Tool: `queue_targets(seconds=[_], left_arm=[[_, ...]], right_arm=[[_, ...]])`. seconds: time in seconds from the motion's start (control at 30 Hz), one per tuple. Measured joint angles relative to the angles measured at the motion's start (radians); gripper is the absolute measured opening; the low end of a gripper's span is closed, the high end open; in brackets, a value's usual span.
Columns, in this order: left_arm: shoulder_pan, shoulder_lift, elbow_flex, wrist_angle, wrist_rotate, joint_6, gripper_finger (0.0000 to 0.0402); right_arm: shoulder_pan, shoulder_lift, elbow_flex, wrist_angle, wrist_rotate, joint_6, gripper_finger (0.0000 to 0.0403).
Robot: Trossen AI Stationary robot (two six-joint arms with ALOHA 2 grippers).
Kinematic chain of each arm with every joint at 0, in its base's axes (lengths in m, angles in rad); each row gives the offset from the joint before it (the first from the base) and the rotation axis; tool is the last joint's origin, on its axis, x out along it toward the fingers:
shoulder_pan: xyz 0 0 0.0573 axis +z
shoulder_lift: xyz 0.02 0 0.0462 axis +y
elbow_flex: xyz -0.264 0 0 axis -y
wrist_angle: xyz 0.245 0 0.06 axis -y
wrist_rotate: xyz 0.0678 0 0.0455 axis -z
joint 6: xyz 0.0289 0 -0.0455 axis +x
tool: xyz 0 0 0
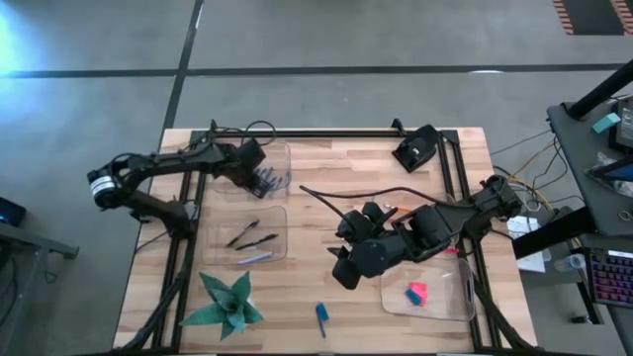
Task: Sort crayons/erasers/pens/pencils in bins
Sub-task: Put the blue crayon into the top transparent bin, then put the blue eraser into the bottom transparent bin
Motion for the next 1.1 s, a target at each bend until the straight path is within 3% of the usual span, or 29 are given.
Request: queue_targets(seconds=[0.33,1.1], left_arm=[[0.0,0.095,-0.002,0.015,0.001,-0.001,0.0019],[0.0,0.065,0.052,0.014,-0.001,0.003,0.0043]], right_arm=[[0.0,0.0,0.0,0.0,0.0,0.0,0.0183],[-0.009,0.001,0.0,0.066,0.01,-0.009,0.0183]])
